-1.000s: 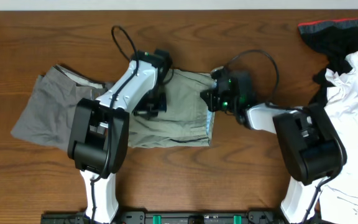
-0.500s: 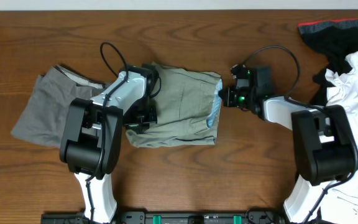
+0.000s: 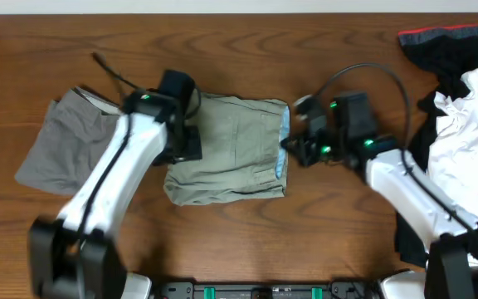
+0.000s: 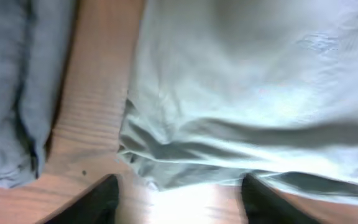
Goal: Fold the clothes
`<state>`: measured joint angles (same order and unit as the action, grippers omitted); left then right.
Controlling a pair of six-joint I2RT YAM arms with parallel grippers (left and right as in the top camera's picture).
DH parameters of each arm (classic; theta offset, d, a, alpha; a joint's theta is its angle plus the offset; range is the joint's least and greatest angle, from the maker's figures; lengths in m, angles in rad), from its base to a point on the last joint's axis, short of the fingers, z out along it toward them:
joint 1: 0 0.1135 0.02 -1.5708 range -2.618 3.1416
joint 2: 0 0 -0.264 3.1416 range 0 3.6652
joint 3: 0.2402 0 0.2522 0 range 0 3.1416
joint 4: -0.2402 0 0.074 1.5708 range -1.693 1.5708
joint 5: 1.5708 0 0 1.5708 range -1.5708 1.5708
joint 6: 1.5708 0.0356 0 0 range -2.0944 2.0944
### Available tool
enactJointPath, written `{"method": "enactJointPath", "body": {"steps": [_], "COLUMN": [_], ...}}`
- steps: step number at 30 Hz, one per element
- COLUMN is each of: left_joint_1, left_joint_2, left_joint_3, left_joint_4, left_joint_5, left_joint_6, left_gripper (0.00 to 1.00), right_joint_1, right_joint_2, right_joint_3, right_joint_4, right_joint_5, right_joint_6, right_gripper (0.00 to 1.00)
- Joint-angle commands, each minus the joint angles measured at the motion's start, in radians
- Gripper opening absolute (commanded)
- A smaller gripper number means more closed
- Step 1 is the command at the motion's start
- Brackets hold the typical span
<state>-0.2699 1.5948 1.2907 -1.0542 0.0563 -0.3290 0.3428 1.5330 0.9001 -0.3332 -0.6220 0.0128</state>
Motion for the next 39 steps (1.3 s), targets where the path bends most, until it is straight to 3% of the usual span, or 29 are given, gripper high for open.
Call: {"method": "enactJointPath", "body": {"steps": [1, 4, 7, 12, 17, 21, 31, 39], "left_joint_1": [0.005, 0.005, 0.005, 0.007, 0.018, 0.034, 0.078, 0.081], "left_joint_2": [-0.080, -0.117, -0.125, -0.123, -0.117, -0.087, 0.114, 0.300], "left_joint_3": [0.008, 0.008, 0.008, 0.007, 0.007, -0.006, -0.129, -0.129], "left_joint_4": [0.013, 0.018, 0.013, 0.002, 0.002, 0.011, 0.224, 0.326], "left_joint_5": [0.004, 0.003, 0.003, -0.004, -0.004, 0.024, 0.394, 0.523], "left_joint_6": [0.003, 0.004, 0.008, 0.015, 0.015, 0.014, 0.010, 0.007], "left_gripper": [0.74, 0.79, 0.82, 0.87, 0.91, 0.96, 0.98, 0.98], "right_joint_1": [0.093, 0.145, 0.151, 0.090, 0.024, -0.023, -0.096, -0.100], "right_joint_2": [0.042, 0.113, 0.212, 0.294, 0.290, 0.290, 0.290, 0.290], "right_joint_3": [-0.008, -0.011, -0.011, -0.011, -0.010, -0.008, -0.008, -0.008], "right_joint_4": [-0.028, -0.046, -0.062, -0.142, -0.193, -0.193, -0.232, -0.231], "right_joint_5": [0.047, 0.176, 0.319, 0.522, 0.706, 0.708, 0.704, 0.700], "right_joint_6": [-0.100, -0.094, 0.002, 0.211, 0.249, 0.250, 0.264, 0.264], "right_gripper": [0.10, 0.10, 0.09, 0.05, 0.05, 0.06, 0.06, 0.07]}}
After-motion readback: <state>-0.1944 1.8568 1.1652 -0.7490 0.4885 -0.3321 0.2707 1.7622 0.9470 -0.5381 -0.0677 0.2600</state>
